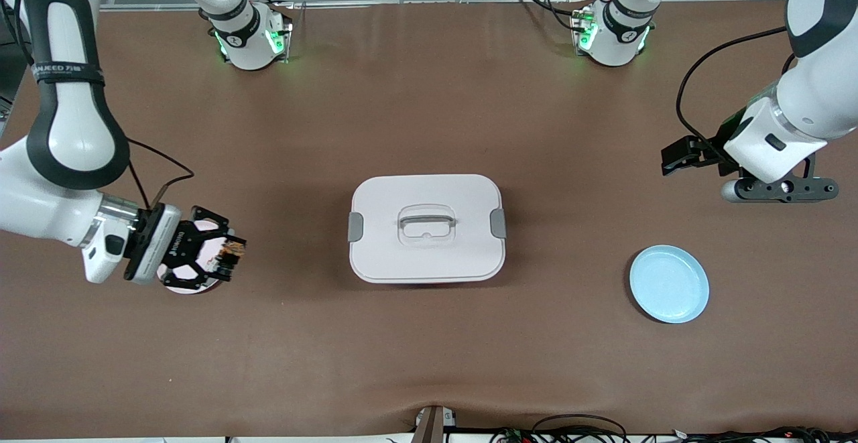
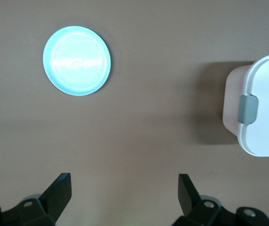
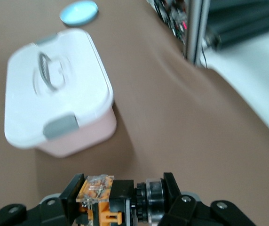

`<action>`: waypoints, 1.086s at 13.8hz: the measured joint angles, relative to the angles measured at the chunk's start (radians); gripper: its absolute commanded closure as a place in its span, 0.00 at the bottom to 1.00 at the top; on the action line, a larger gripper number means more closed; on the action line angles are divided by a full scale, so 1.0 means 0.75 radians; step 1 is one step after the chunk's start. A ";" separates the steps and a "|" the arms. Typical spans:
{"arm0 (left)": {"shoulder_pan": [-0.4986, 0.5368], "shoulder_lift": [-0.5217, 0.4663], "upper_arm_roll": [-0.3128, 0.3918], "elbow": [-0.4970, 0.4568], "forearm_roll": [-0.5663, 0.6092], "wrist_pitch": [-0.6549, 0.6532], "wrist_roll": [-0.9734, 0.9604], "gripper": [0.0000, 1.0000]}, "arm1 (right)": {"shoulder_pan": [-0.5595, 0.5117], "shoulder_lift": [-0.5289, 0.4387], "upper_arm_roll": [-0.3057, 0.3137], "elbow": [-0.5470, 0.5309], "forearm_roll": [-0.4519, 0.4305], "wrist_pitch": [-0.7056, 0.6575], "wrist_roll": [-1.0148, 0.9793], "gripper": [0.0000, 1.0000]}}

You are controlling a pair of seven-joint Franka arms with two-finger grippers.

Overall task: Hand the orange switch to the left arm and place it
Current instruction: 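Carry the switch over the box with the right gripper while the left gripper approaches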

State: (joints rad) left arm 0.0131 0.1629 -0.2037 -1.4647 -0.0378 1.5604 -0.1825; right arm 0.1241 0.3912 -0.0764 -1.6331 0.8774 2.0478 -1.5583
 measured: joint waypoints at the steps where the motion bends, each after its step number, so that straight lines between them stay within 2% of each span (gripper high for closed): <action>1: 0.003 0.000 0.001 0.000 -0.024 -0.006 -0.001 0.00 | 0.038 0.000 0.001 0.026 0.033 0.015 -0.005 0.89; 5: 0.017 0.000 0.010 0.000 -0.171 -0.029 -0.034 0.00 | 0.225 -0.001 0.004 0.121 0.142 0.150 -0.001 0.89; 10: 0.015 -0.001 0.010 0.022 -0.265 -0.029 -0.098 0.00 | 0.432 -0.001 0.003 0.161 0.155 0.306 0.112 0.88; 15: -0.020 0.001 -0.001 0.093 -0.445 -0.027 -0.097 0.00 | 0.607 -0.001 -0.001 0.161 0.155 0.428 0.226 0.88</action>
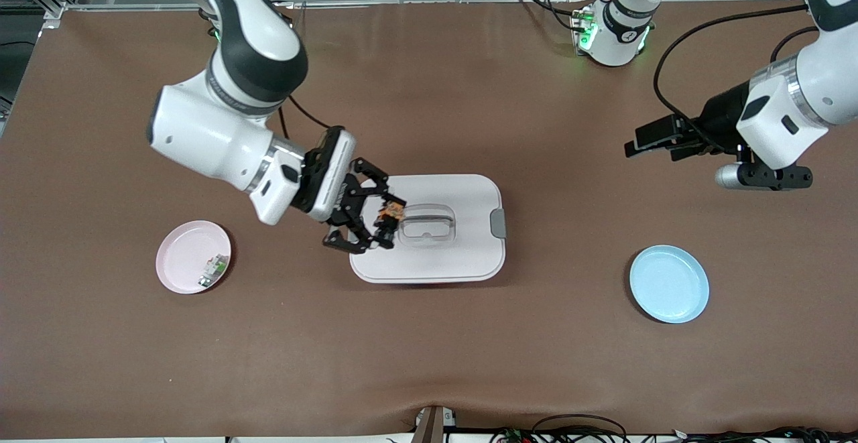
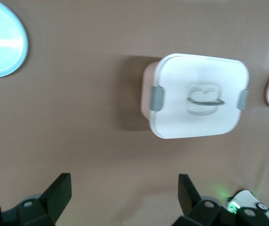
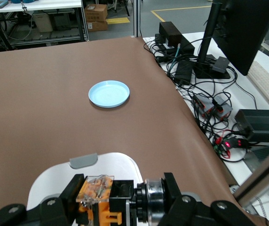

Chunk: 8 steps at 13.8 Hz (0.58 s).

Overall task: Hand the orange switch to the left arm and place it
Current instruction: 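Carry the switch over the box with the right gripper while the left gripper approaches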

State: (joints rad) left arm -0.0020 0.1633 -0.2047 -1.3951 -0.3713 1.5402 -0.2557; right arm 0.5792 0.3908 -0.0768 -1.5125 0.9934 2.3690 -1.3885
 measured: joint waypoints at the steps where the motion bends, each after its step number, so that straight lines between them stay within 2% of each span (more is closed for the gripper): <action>1: -0.027 0.000 -0.002 0.012 -0.003 0.000 0.000 0.00 | 0.021 0.000 -0.001 0.000 -0.004 0.005 0.016 0.88; 6: -0.155 0.014 -0.005 0.020 -0.012 0.178 0.063 0.00 | 0.040 0.000 -0.008 -0.001 -0.014 0.008 0.031 0.88; 8: -0.171 0.053 -0.005 0.020 -0.108 0.262 0.114 0.00 | 0.040 0.000 -0.009 -0.001 -0.014 0.008 0.031 0.88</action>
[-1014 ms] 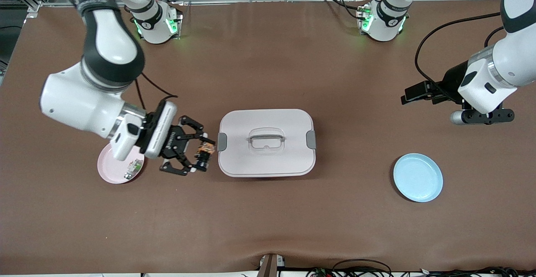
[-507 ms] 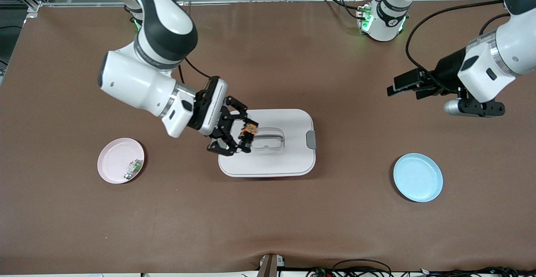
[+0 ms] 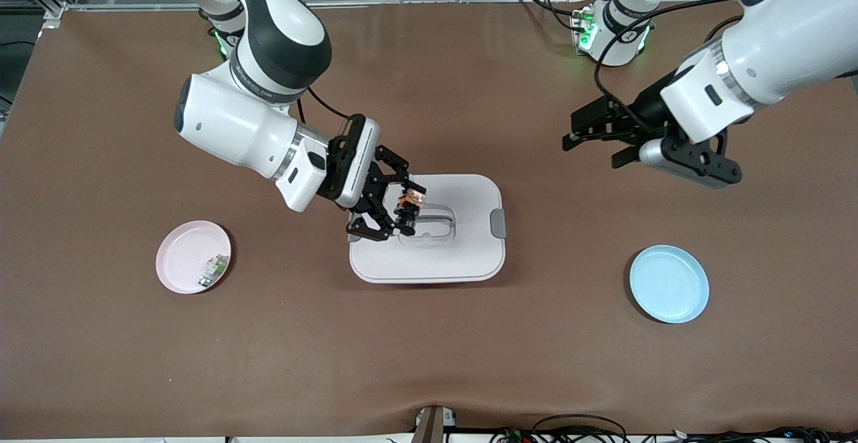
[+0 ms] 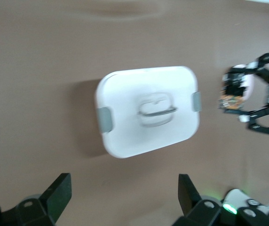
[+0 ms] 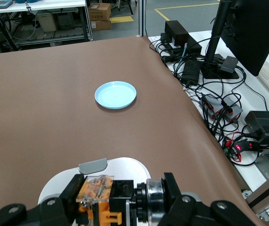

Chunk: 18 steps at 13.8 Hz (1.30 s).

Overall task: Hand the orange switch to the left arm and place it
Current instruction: 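Carry the switch over the box with the right gripper while the left gripper approaches, then grasp the orange switch with the left gripper beside the right gripper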

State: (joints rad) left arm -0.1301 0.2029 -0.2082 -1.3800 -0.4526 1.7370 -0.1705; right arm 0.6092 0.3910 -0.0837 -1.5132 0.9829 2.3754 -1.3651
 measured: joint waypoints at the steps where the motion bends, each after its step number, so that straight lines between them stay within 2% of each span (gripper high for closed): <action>1: -0.005 0.025 0.000 0.000 -0.067 0.041 0.025 0.00 | 0.000 0.000 0.000 0.000 0.000 0.000 0.000 0.88; 5: -0.109 0.092 -0.002 0.002 -0.124 0.261 0.036 0.00 | 0.000 0.000 -0.001 0.000 0.000 0.000 0.000 0.88; 7: -0.162 0.118 -0.002 0.015 -0.124 0.356 0.031 0.06 | 0.000 0.000 -0.001 0.000 0.000 0.000 0.001 0.88; 12: -0.250 0.251 0.003 0.115 -0.124 0.497 -0.013 0.11 | 0.000 0.000 -0.001 0.000 0.000 0.000 0.001 0.88; 16: -0.359 0.328 0.030 0.128 -0.124 0.651 -0.095 0.09 | 0.000 0.000 -0.001 0.000 0.000 0.002 0.001 0.88; 18: -0.407 0.351 0.047 0.130 -0.124 0.712 -0.146 0.13 | 0.000 0.000 -0.002 0.000 0.000 0.002 0.002 0.88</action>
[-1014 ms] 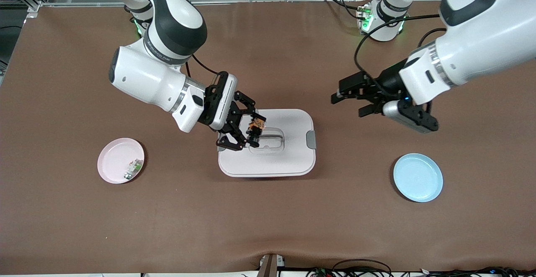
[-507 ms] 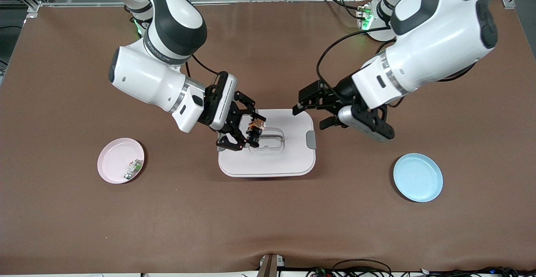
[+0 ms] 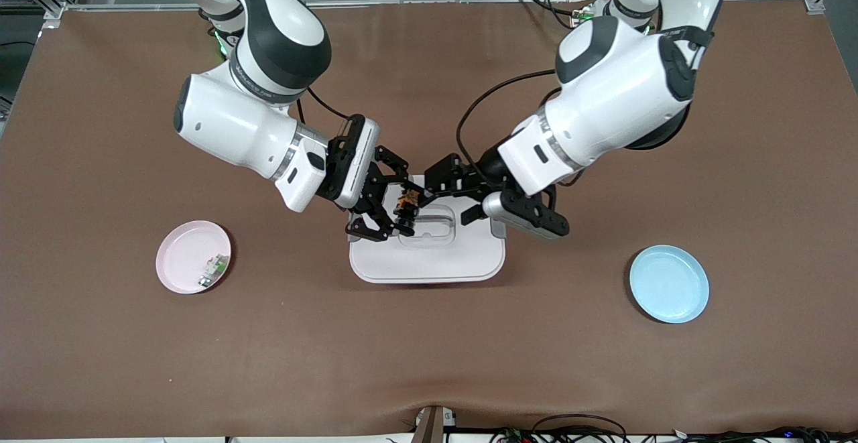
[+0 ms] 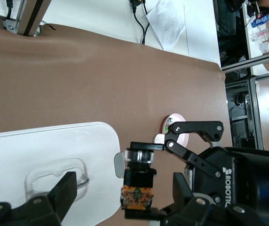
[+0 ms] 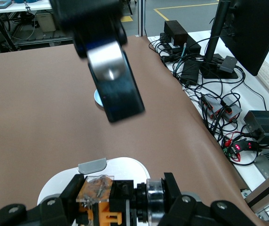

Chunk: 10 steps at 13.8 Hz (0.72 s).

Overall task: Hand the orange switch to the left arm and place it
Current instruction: 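Grasp the orange switch with the left gripper beside the right gripper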

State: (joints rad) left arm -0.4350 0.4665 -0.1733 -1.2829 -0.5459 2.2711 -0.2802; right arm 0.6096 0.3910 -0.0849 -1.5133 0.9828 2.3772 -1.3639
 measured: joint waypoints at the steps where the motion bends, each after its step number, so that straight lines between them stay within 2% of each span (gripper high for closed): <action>1: -0.015 0.012 0.007 0.000 0.000 0.019 -0.012 0.15 | 0.000 0.000 0.000 0.000 0.000 0.001 0.000 0.88; 4: -0.021 0.036 0.012 0.003 0.000 0.039 -0.016 0.19 | 0.003 0.000 0.000 0.000 0.000 0.004 0.000 0.88; 10: -0.036 0.054 0.013 0.006 0.000 0.059 -0.016 0.19 | 0.026 0.000 -0.008 0.001 0.000 0.017 0.047 0.87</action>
State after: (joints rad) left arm -0.4621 0.5067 -0.1636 -1.2783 -0.5458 2.3155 -0.2922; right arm 0.6293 0.3910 -0.0912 -1.5128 0.9824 2.3903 -1.3284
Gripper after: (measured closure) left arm 0.189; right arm 0.278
